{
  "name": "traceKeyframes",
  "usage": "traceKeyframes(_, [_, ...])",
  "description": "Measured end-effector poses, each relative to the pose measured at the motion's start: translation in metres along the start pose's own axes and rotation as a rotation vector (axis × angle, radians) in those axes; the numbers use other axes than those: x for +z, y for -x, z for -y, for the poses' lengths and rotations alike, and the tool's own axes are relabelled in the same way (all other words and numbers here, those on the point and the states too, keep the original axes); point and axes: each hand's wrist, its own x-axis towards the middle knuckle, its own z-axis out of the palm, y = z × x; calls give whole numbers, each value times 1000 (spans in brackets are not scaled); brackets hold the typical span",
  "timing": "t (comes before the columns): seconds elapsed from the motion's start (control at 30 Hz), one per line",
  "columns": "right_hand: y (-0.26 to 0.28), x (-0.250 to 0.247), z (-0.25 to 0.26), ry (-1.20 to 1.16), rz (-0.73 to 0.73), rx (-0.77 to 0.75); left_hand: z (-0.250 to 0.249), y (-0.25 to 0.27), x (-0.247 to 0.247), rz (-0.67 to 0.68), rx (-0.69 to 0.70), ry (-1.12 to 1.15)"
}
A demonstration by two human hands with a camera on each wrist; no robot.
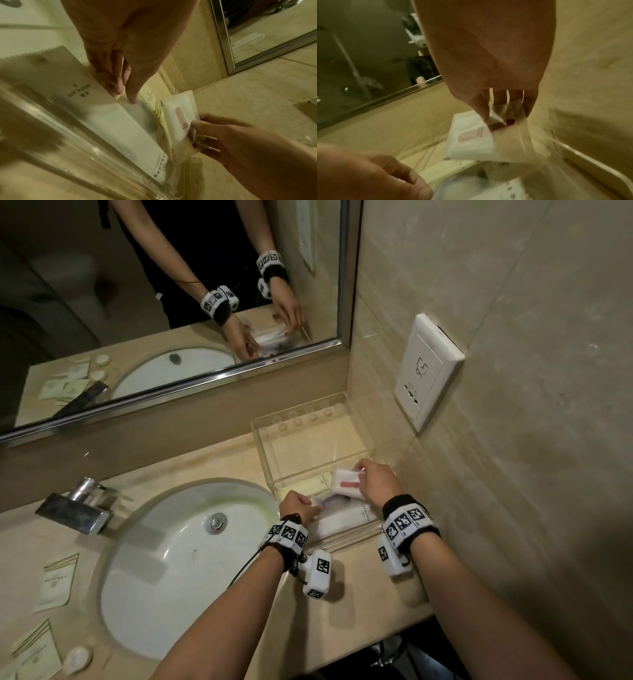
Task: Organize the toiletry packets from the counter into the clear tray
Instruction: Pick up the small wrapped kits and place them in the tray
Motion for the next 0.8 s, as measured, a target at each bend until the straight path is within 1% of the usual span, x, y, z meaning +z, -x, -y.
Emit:
traceKeyframes(0.07, [-5, -1, 5, 146, 59, 1, 1, -1, 1, -1, -2, 3])
traceKeyframes(0.17, [-10, -2, 6, 269, 143, -5, -1, 2, 1, 5, 5, -15])
traceKeyframes(0.2, [-12, 0, 4, 302, 132, -21, -2, 4, 1, 5, 7, -22])
traceKeyframes(0.23, [-12, 2, 1, 326, 90, -53, -2, 4, 1, 7, 10, -27])
traceKeyframes(0.33, [-8, 11, -5, 303, -73, -170, -3, 4, 3, 7, 24, -23])
traceKeyframes(0.37, [-6, 15, -6, 302, -92, -201, -3, 4, 4, 4, 23, -15])
traceKeyframes(0.43, [-5, 21, -9, 323, -82, -228, -4, 3, 4, 2, 20, -3])
traceKeyframes(0.53, [-4, 29, -13, 245, -32, -183, -4, 2, 5, 7, 16, 5])
traceKeyframes(0.6, [-4, 31, -16, 215, -24, -185, -4, 2, 5, 7, 18, -3])
traceKeyframes(0.8, [-9, 23, -19, 237, 27, -214, -4, 1, 5, 12, 16, -20])
